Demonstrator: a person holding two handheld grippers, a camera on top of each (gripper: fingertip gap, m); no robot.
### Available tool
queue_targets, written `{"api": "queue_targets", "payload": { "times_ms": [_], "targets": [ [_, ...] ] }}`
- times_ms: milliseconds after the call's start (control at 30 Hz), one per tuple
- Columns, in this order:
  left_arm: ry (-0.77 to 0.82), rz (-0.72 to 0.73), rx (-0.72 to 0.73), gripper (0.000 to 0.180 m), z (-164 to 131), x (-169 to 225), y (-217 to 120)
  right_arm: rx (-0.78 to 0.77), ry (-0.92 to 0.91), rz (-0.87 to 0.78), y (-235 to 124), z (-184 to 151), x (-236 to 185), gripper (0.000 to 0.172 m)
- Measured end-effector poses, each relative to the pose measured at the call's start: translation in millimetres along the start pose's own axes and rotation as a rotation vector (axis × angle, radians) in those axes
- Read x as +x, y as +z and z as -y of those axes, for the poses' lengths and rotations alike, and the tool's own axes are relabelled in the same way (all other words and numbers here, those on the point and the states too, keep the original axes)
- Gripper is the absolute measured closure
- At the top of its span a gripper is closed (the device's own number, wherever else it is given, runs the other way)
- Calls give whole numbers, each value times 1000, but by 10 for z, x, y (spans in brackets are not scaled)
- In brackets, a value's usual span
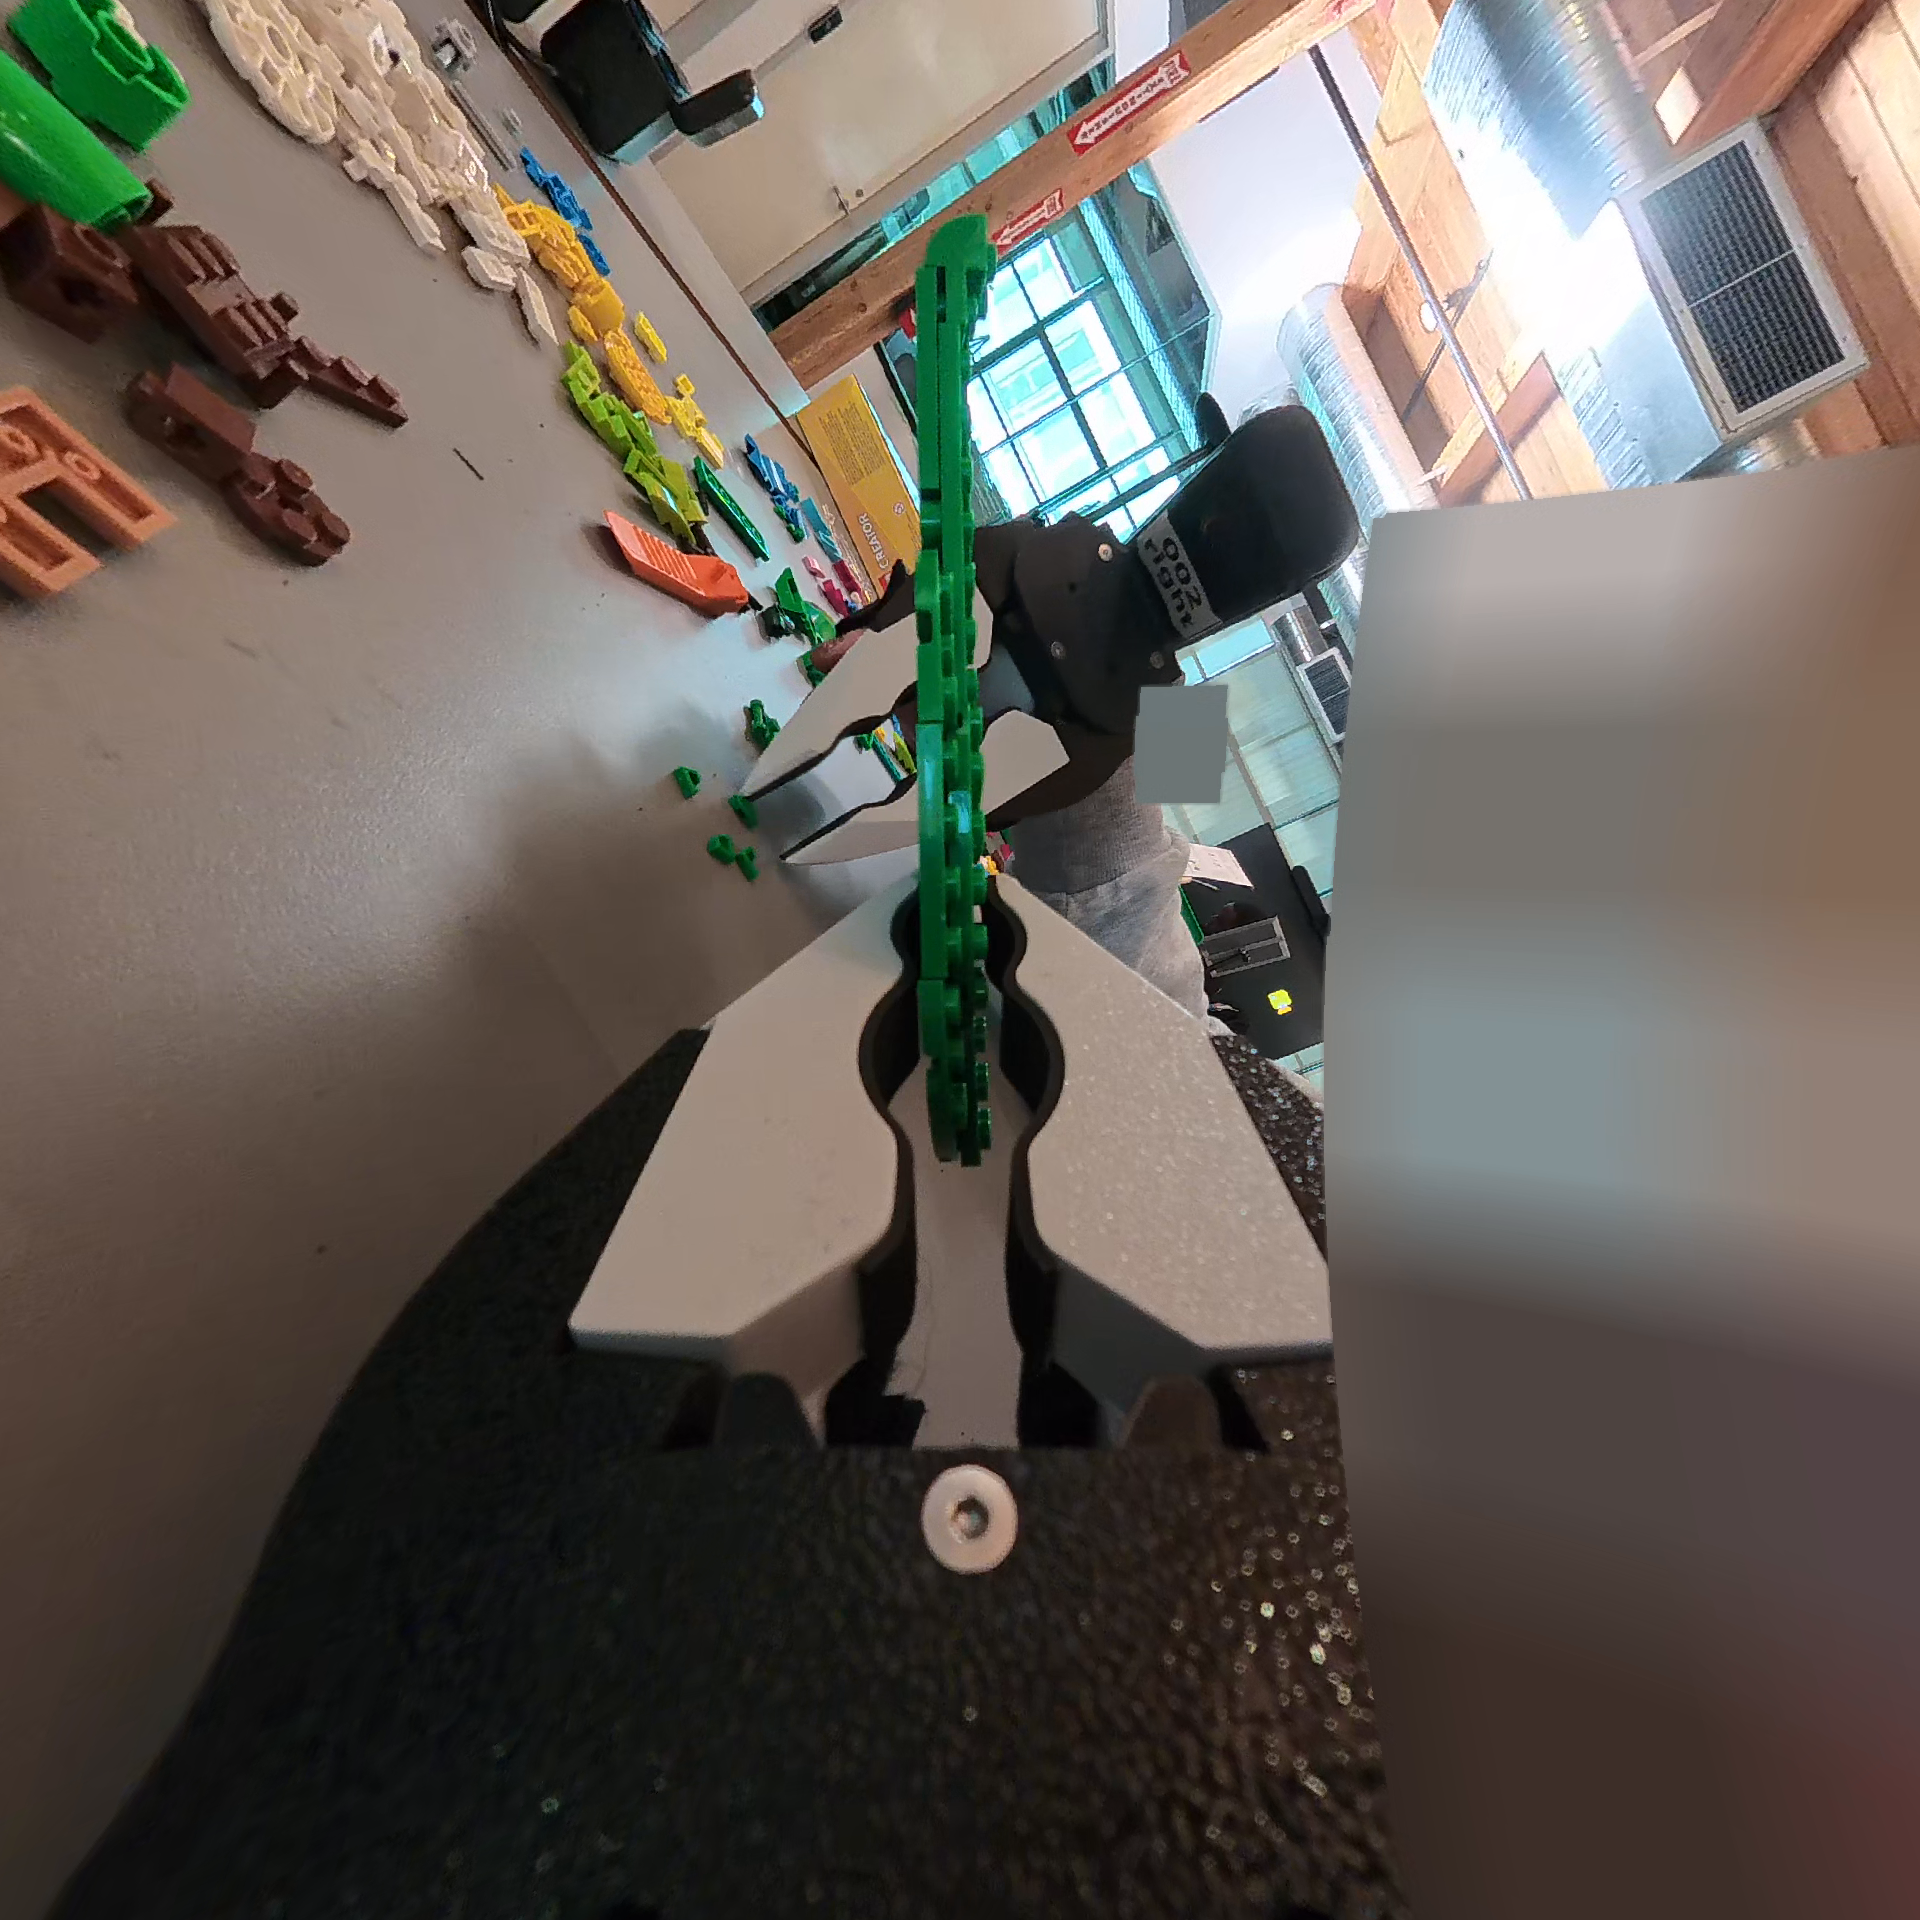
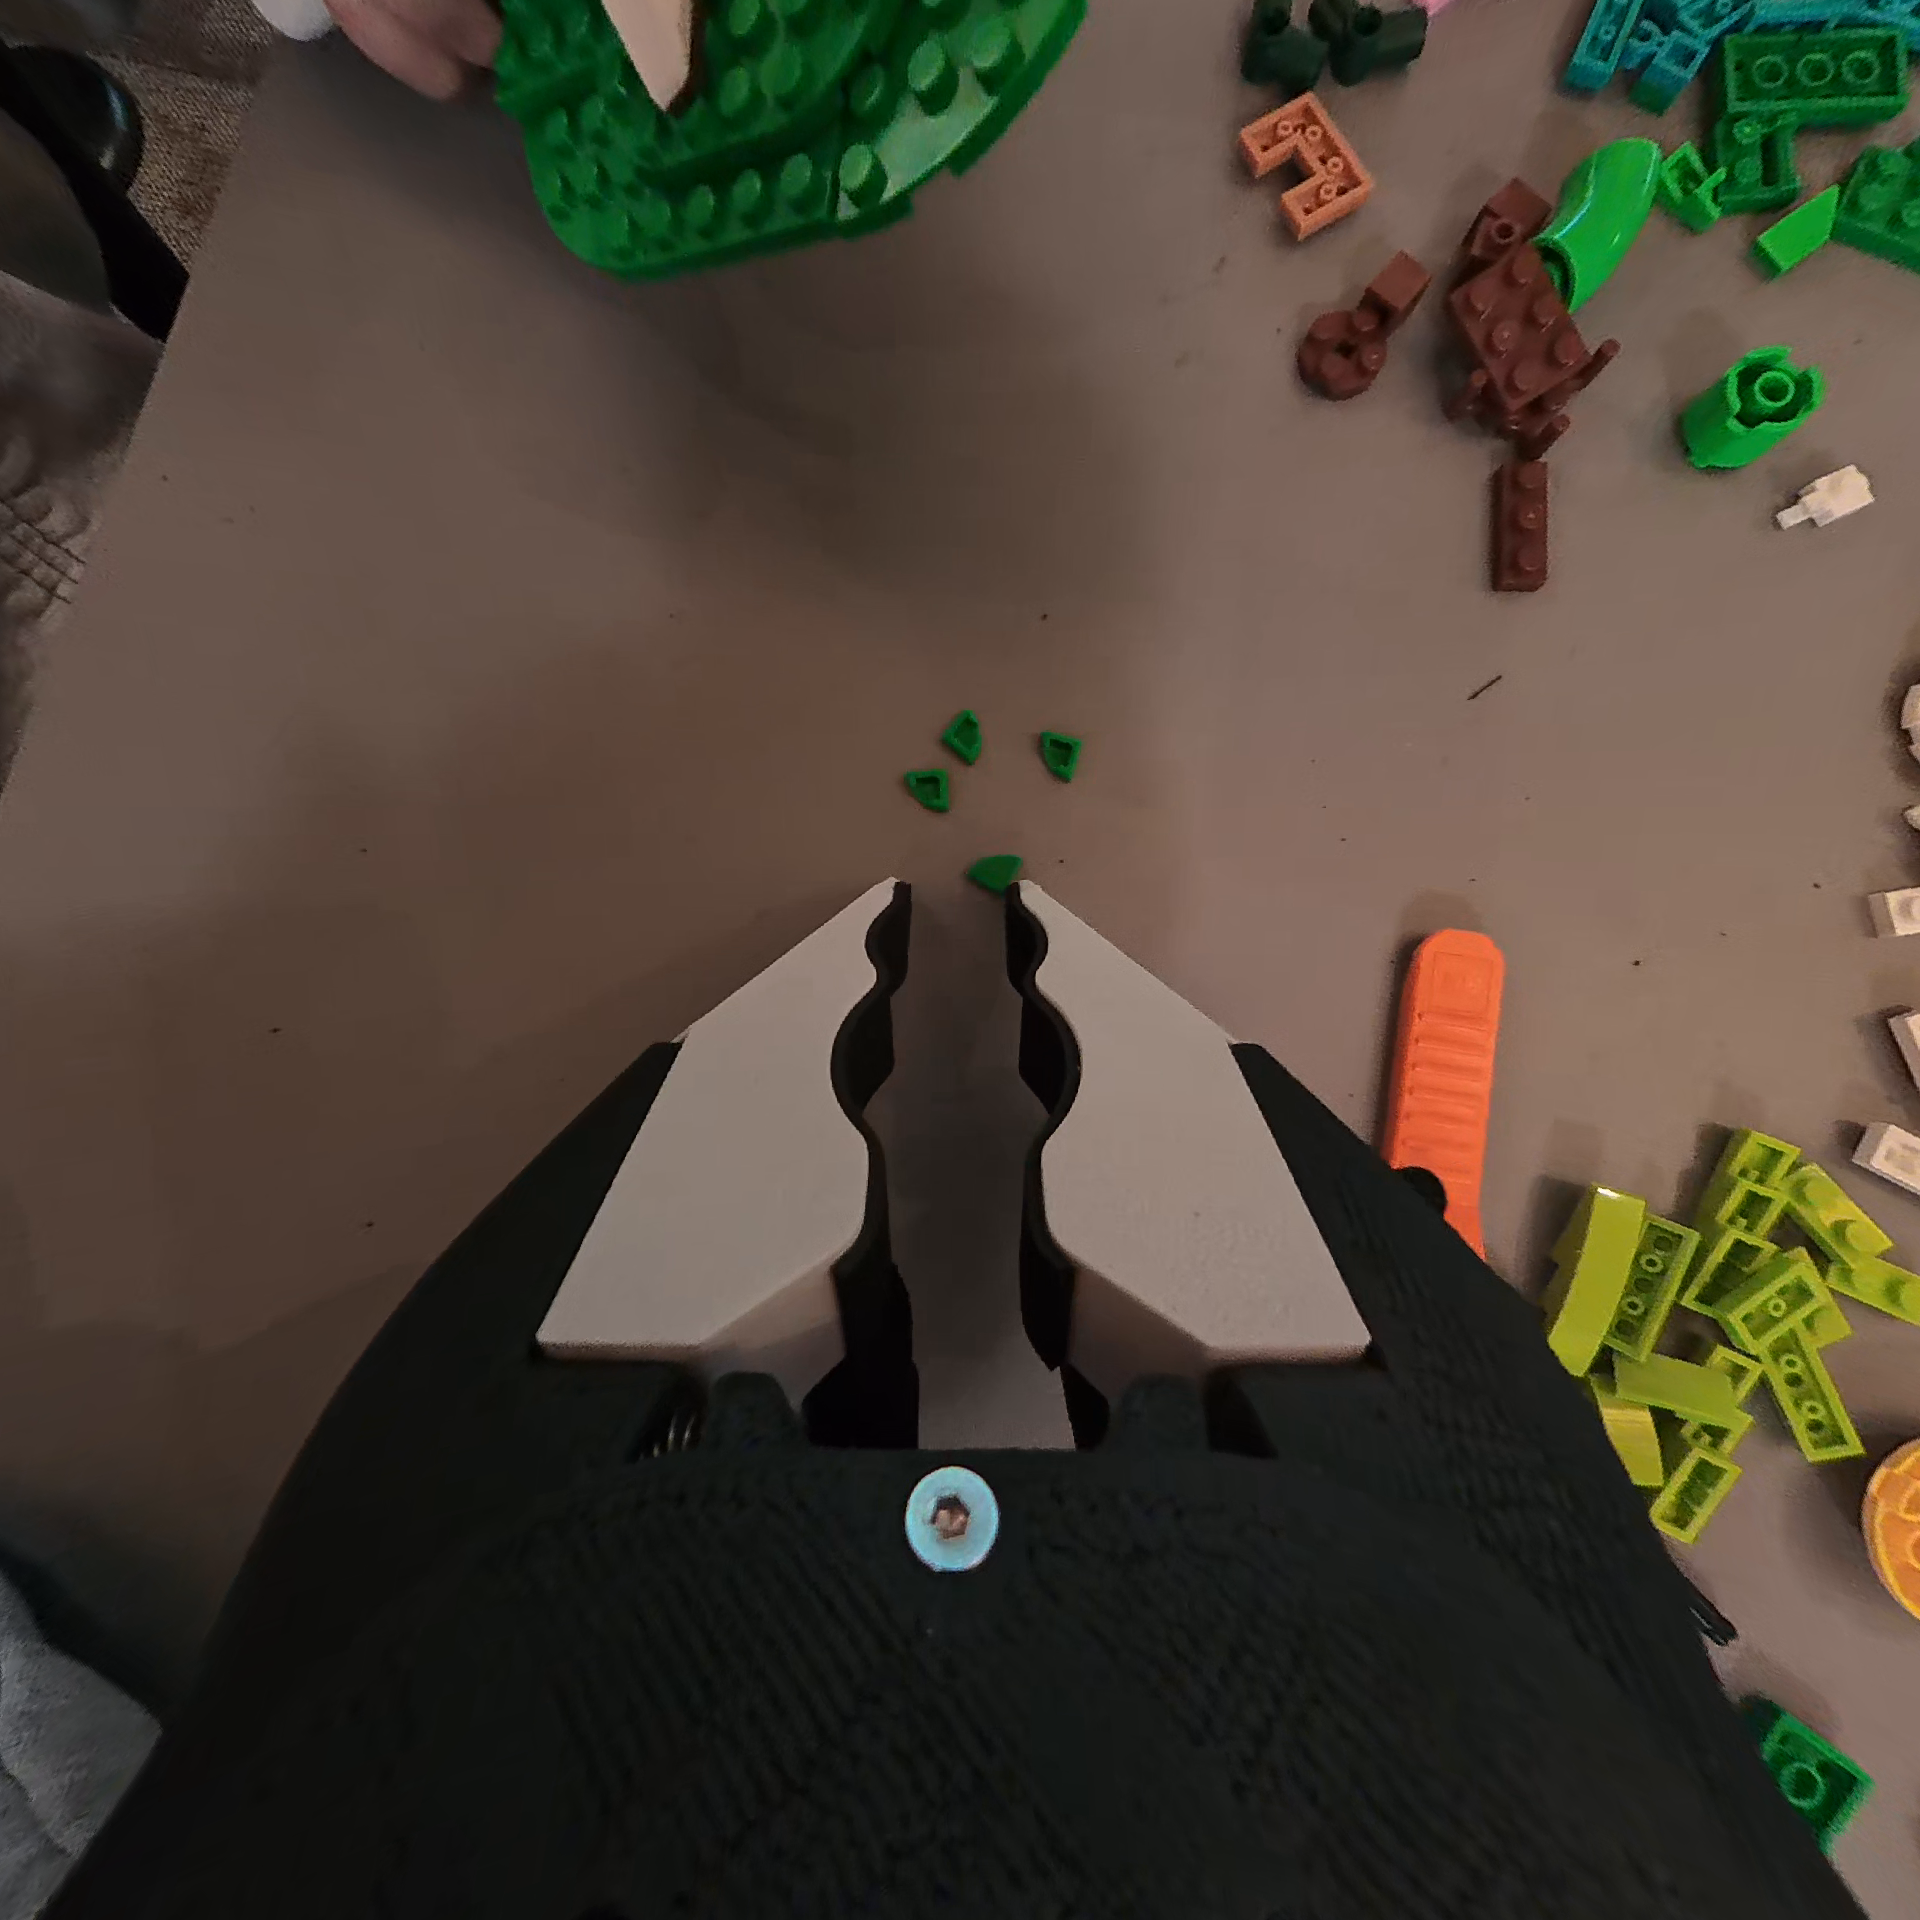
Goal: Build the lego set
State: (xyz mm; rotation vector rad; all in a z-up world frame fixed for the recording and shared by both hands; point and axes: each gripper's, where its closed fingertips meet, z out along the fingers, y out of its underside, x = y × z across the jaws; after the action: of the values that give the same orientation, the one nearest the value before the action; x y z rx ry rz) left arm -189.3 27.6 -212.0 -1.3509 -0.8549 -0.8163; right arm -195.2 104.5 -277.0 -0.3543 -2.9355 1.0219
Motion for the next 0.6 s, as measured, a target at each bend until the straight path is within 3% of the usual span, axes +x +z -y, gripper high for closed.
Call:
{"api": "queue_targets", "payload": {
  "times_ms": [600],
  "targets": [
    [-5,-2,2,175,2,-1,-3,24,-16,-29,-51,41,28,156]
  ]
}}
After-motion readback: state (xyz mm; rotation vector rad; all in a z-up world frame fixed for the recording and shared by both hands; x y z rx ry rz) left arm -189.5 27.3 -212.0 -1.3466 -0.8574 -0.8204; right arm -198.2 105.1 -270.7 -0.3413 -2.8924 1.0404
